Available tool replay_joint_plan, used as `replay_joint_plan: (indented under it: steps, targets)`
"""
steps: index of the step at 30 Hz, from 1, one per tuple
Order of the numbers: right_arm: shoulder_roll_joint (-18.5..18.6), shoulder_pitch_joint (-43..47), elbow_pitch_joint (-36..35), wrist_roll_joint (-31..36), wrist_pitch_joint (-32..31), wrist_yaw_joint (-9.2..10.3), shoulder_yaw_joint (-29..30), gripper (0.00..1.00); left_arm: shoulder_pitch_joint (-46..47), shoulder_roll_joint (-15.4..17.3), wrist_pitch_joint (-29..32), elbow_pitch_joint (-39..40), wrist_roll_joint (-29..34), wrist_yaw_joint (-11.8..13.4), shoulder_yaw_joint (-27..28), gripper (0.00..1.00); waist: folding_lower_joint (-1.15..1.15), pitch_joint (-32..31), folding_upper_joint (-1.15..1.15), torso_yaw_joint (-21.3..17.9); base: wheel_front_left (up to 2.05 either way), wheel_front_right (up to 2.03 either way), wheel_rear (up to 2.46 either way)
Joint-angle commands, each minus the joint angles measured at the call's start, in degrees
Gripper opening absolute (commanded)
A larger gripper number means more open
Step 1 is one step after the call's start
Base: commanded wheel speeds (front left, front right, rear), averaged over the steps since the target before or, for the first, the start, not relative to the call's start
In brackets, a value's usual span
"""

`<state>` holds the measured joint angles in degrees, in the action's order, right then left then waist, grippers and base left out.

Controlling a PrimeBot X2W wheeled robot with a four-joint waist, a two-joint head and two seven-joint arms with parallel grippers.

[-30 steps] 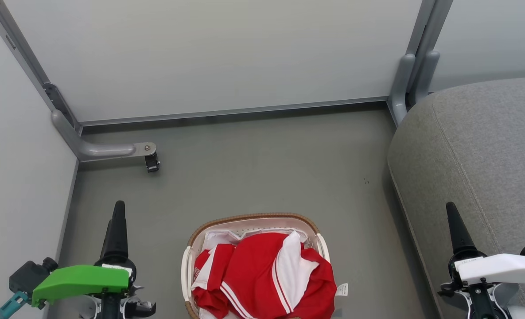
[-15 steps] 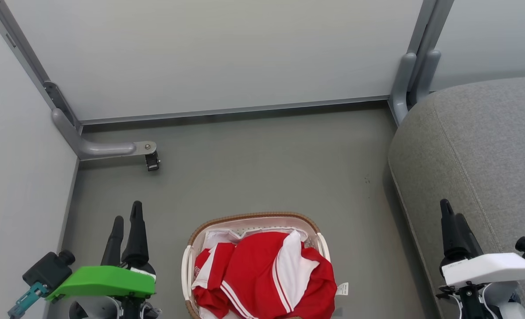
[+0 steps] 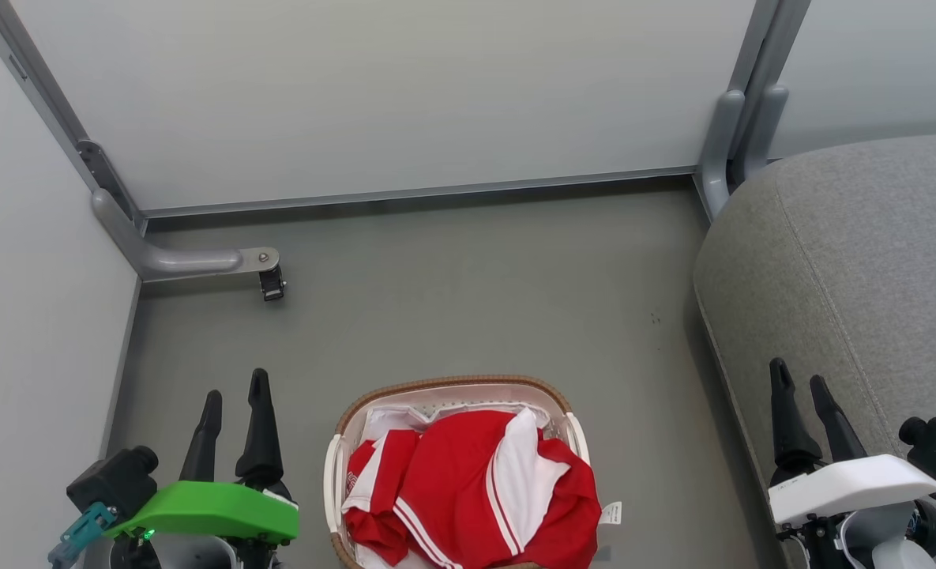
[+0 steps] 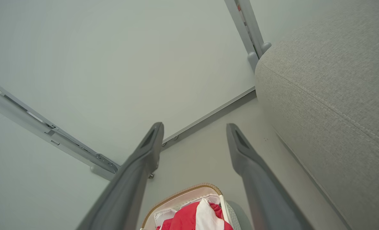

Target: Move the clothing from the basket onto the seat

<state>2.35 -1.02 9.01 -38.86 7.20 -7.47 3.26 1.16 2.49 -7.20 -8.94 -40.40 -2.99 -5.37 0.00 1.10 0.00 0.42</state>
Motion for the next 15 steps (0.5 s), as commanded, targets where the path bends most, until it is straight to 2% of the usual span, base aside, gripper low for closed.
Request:
replay_joint_plan:
  steps: [1,15]
  targets:
    - [0.38,-0.02,-0.71,2.08,0.62,-0.02,-0.10,1.00,-0.13,0.40,-0.67,0.45,1.92,0.27,0.18,1.00,0.00,0.03,0.00,0.02,0.00,0.00,0.00]
    - [0.47,0.86,-0.07,11.61,2.74,-0.03,-0.49,1.00,-1.05,0.45,-2.73,-1.55,9.68,0.53,-1.83,1.00,0.00,-0.15,0.00,0.20,0.00,0.00,0.00]
